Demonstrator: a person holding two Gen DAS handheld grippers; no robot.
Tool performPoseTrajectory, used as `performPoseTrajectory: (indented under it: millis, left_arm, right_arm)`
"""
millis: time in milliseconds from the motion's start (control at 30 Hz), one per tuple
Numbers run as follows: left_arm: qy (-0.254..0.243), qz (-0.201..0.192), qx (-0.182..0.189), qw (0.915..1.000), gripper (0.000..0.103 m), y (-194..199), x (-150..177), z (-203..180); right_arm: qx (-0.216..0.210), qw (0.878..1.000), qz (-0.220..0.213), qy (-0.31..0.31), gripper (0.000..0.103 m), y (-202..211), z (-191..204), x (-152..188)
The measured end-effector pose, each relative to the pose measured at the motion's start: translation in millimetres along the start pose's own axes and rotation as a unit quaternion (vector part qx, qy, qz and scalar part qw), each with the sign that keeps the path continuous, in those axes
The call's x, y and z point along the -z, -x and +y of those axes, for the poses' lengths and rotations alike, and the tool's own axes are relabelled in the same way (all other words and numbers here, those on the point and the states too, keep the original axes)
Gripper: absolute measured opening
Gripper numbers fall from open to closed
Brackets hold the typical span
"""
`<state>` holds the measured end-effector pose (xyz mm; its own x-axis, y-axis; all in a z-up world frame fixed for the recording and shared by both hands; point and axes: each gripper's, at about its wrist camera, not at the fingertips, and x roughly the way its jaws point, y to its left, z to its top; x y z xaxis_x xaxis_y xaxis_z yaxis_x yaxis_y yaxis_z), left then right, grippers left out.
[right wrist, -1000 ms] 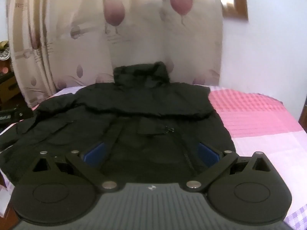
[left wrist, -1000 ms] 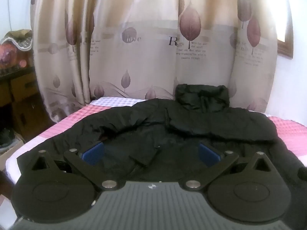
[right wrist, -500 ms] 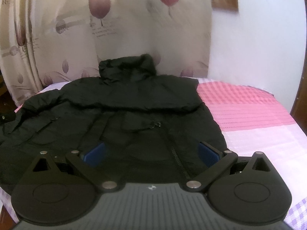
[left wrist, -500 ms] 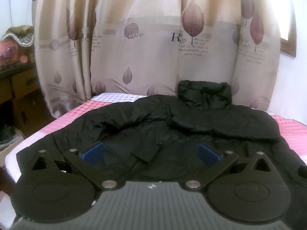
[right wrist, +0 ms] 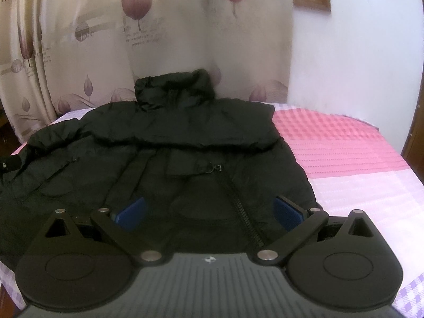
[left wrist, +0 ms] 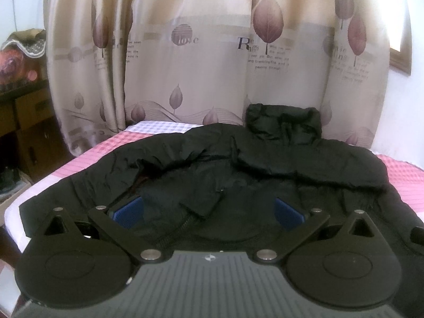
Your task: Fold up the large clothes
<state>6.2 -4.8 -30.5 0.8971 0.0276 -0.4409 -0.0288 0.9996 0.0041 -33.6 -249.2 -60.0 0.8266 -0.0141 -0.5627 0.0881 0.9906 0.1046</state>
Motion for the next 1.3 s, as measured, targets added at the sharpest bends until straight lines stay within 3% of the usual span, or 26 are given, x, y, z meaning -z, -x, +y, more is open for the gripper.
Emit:
performPoseTrajectory:
  millis: [567,1300]
  left_arm:
    - [0.006,0.005,0.0,1.0,0.103,-5.9,-1.6,1.8]
    - [0.018,0.019,-0.001,0.9996,0.103,-34.5,-14.2,8.5]
  right_arm:
    - [0.015,1.0,0.014,-0.009,0.103,-14.1,12.4,0.9]
    - [0.016,0.999,0.035,0.008,0.103,-47.3,29.3,-21.8]
